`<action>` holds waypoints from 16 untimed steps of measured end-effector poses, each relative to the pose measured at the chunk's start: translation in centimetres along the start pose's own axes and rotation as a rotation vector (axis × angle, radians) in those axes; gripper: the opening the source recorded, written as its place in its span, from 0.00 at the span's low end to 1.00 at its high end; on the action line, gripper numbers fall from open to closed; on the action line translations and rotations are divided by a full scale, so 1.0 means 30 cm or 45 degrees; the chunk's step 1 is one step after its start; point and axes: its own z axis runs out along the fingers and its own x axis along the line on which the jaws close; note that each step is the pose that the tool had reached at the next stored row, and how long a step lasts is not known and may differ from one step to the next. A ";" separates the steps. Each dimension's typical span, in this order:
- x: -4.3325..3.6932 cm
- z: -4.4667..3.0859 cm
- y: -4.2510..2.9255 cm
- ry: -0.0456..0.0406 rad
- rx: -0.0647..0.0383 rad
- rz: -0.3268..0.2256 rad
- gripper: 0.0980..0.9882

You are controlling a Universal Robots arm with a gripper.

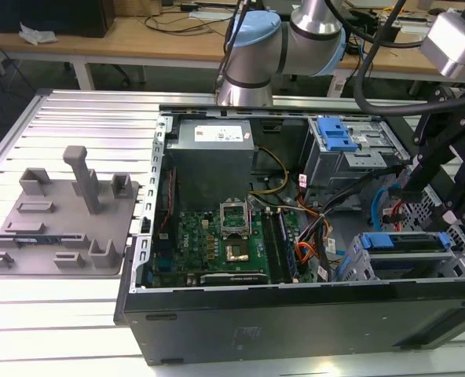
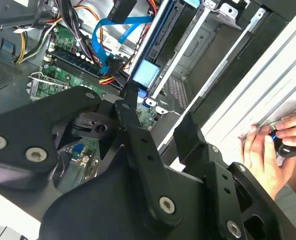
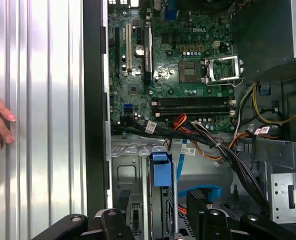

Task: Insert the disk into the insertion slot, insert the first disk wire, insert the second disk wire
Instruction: 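Insert the disk into the insertion slot, then insert the first disk wire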

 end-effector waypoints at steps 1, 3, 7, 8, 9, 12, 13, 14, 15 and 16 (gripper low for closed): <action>0.000 0.000 0.000 0.000 0.000 0.000 0.52; 0.000 0.000 0.000 0.000 0.000 0.000 0.52; 0.000 0.002 0.000 0.000 0.000 0.000 0.52; 0.000 0.002 0.000 0.000 0.000 0.000 0.52; 0.000 0.002 0.000 0.000 0.000 0.000 0.52; 0.000 0.002 0.000 0.000 0.000 0.000 0.52; 0.000 0.002 0.000 0.000 0.000 0.000 0.52; 0.000 0.002 0.000 0.000 0.000 0.000 0.52; 0.000 0.003 0.000 0.000 0.000 0.000 0.52; 0.000 0.003 0.000 0.000 0.000 0.000 0.52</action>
